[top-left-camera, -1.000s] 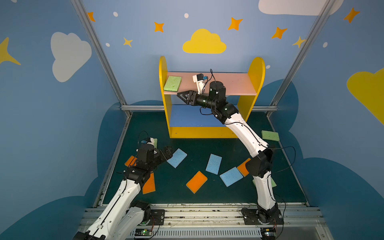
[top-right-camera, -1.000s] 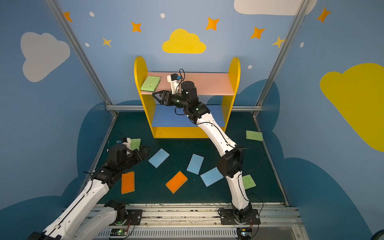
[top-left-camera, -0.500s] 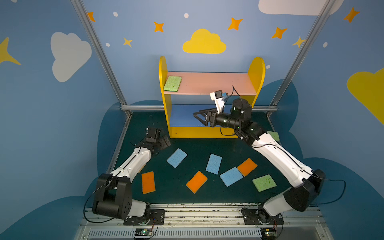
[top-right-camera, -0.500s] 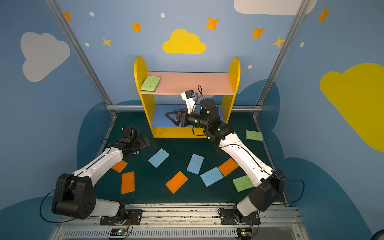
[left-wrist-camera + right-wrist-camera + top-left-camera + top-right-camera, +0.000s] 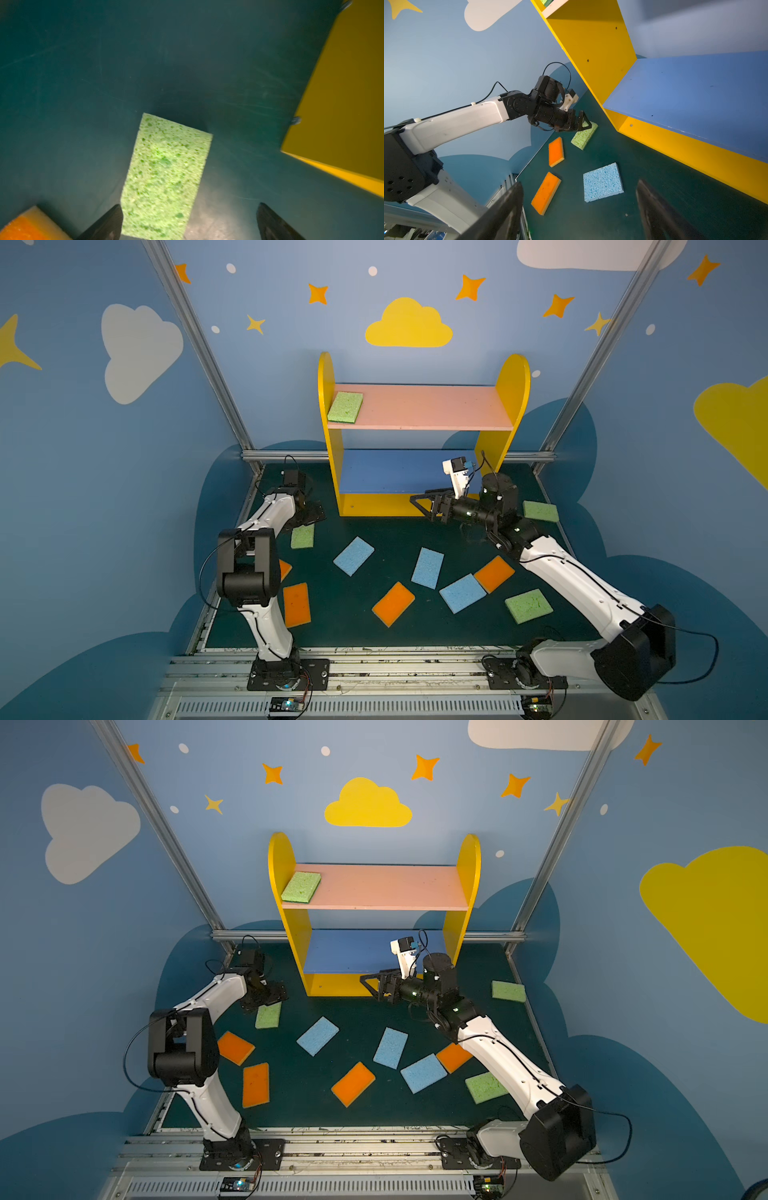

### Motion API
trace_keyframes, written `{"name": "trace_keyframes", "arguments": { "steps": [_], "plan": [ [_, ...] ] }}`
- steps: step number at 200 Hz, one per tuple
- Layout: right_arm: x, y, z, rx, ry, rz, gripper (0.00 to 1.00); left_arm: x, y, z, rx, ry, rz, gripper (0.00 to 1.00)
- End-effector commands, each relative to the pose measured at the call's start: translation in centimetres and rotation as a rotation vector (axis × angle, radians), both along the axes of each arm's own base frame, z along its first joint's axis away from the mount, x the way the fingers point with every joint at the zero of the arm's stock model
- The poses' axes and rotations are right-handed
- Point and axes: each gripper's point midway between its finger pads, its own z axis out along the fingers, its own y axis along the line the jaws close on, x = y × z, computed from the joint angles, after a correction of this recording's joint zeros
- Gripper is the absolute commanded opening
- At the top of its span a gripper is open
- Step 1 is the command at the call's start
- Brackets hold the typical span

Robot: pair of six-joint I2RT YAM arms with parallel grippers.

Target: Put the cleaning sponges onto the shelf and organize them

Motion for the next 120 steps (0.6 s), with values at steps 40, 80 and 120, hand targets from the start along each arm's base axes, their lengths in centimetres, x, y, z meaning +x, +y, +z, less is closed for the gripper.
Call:
{"name": "trace_keyframes", "arguments": {
  "steps": [40, 80, 120],
  "plan": [
    [1.3, 0.5, 0.4, 0.059, 0.003, 0.01, 0.83, -2.2, 2.3, -2.5, -0.049, 0.122, 0.01, 0.86],
    [1.7, 0.9, -0.4, 0.059, 0.029, 0.019, 0.83, -2.4, 3.2, -3.1, -0.106, 0.09, 0.016, 0.68],
    [2.0, 1.2, -1.1, 0.054, 0.05, 0.023, 0.83, -2.1, 3.0, -3.6, -0.178, 0.062, 0.016, 0.55]
  ]
}}
